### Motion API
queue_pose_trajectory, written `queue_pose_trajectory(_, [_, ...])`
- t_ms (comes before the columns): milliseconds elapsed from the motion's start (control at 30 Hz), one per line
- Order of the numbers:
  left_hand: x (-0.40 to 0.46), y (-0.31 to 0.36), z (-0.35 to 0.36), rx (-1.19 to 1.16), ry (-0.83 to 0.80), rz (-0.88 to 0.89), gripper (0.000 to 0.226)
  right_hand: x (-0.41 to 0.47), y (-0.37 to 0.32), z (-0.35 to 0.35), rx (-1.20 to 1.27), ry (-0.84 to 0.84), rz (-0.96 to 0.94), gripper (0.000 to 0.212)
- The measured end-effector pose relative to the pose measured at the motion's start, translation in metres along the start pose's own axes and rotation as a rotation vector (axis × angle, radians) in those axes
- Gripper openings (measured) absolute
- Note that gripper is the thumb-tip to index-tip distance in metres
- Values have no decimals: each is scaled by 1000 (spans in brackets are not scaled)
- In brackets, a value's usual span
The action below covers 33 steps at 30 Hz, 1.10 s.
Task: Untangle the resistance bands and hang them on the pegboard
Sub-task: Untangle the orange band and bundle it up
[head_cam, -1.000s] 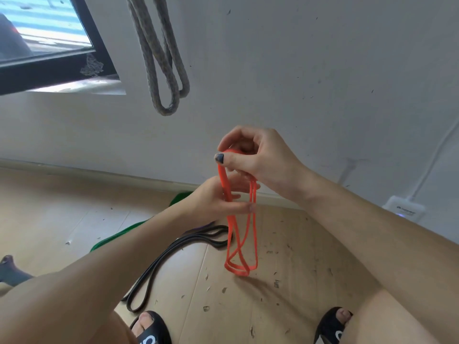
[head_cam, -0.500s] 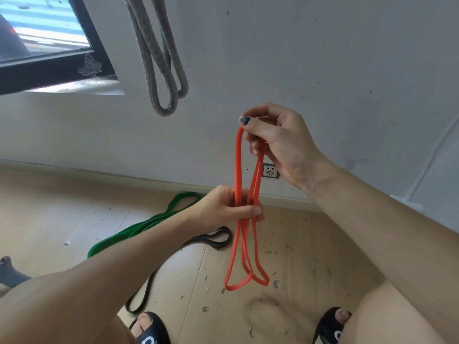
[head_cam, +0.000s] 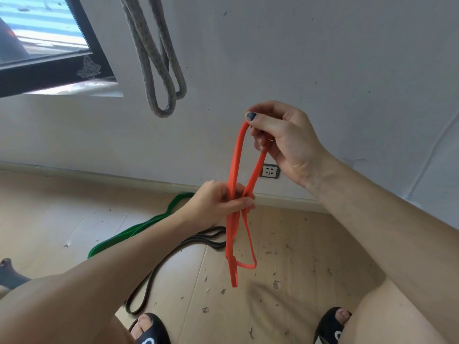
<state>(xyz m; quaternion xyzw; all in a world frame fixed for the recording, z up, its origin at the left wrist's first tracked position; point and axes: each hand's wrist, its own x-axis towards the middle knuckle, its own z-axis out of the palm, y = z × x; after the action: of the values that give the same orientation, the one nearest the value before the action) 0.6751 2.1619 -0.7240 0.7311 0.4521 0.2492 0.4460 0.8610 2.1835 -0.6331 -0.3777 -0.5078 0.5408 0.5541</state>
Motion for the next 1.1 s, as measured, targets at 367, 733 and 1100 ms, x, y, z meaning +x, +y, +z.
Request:
queue_pose_trajectory(367, [0,3,9,-108,-58,-25,19,-3,-5,8,28,-132,6,9])
queue_pose_trajectory(733, [-2,14,10,78,-69,85,19,-17,-23,21,-132,-338,-136,4])
queue_pose_trajectory(1100, [-8,14,13,-27,-64,6,19,-13,-23,13,7,-200,-111,10])
